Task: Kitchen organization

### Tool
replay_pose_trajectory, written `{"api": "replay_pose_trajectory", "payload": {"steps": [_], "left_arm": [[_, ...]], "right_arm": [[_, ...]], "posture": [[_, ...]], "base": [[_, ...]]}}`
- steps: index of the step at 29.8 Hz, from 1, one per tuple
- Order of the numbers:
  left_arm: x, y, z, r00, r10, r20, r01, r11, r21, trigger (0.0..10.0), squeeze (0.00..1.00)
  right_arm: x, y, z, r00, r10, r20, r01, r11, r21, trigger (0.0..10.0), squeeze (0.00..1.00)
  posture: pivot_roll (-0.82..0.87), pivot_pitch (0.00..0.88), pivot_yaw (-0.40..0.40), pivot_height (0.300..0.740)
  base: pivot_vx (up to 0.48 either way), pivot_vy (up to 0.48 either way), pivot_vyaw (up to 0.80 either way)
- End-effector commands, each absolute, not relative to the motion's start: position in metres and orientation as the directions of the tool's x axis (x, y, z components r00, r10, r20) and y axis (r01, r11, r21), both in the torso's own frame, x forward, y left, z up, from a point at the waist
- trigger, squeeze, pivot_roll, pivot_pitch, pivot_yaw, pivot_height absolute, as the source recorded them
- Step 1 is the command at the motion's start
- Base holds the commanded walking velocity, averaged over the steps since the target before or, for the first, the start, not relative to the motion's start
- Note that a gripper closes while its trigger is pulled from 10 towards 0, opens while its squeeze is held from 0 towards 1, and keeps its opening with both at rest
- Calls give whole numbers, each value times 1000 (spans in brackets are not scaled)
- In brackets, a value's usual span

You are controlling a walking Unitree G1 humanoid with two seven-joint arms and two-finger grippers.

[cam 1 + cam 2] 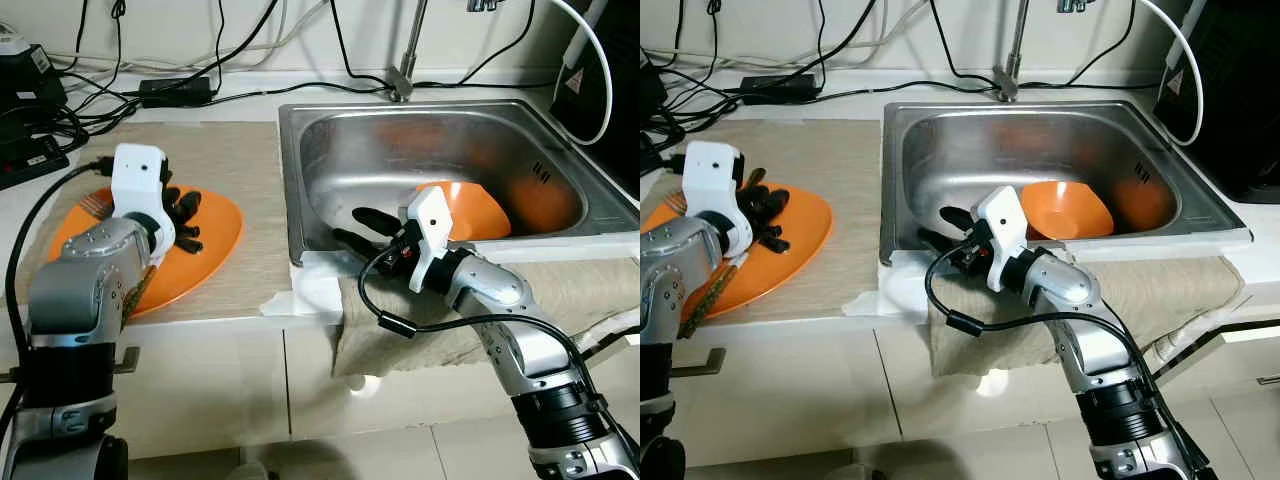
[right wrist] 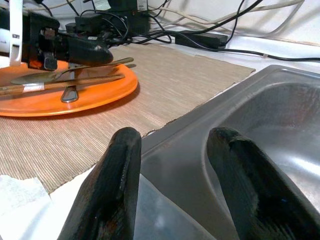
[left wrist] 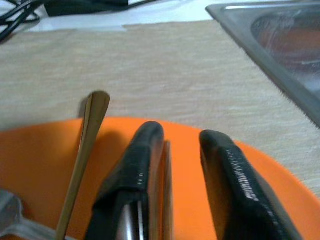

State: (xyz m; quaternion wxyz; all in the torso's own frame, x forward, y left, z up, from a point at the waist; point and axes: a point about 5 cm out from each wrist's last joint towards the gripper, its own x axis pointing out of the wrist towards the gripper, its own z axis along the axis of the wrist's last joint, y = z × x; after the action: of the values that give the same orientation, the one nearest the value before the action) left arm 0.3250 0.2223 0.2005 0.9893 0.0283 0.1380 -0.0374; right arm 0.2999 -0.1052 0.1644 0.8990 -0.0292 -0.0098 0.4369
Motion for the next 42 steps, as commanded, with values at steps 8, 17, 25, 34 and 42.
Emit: {"api": "replay_pose_trajectory", "payload": {"steps": [8,17,25,34,42], "left_arm": [[324,226,206,960,-48,-274,88,987,134,0,0],[318,240,206,952,-20,-306,77,982,174,10000,1000],[313,232,184,927,-60,-371,125,980,154,10000,1000],[311,236,186,924,-55,-377,130,976,175,10000,1000],[308,236,182,918,-58,-392,139,973,181,10000,1000]], "right_arm": [[301,-108,163,638,770,-18,-769,636,-63,10000,0],[302,-108,161,643,765,-20,-765,641,-59,10000,0],[303,-107,161,648,761,-20,-761,646,-56,10000,0],[303,-109,159,657,753,-27,-753,655,-54,10000,0],[302,-107,162,644,765,-21,-765,642,-56,10000,0]], "posture": [[97,18,1,740],[108,23,-5,740],[101,24,-4,740],[103,27,-5,740],[104,29,-9,740]], "base": [[0,0,0],[0,0,0],[0,0,0],[0,0,0],[0,0,0]]}}
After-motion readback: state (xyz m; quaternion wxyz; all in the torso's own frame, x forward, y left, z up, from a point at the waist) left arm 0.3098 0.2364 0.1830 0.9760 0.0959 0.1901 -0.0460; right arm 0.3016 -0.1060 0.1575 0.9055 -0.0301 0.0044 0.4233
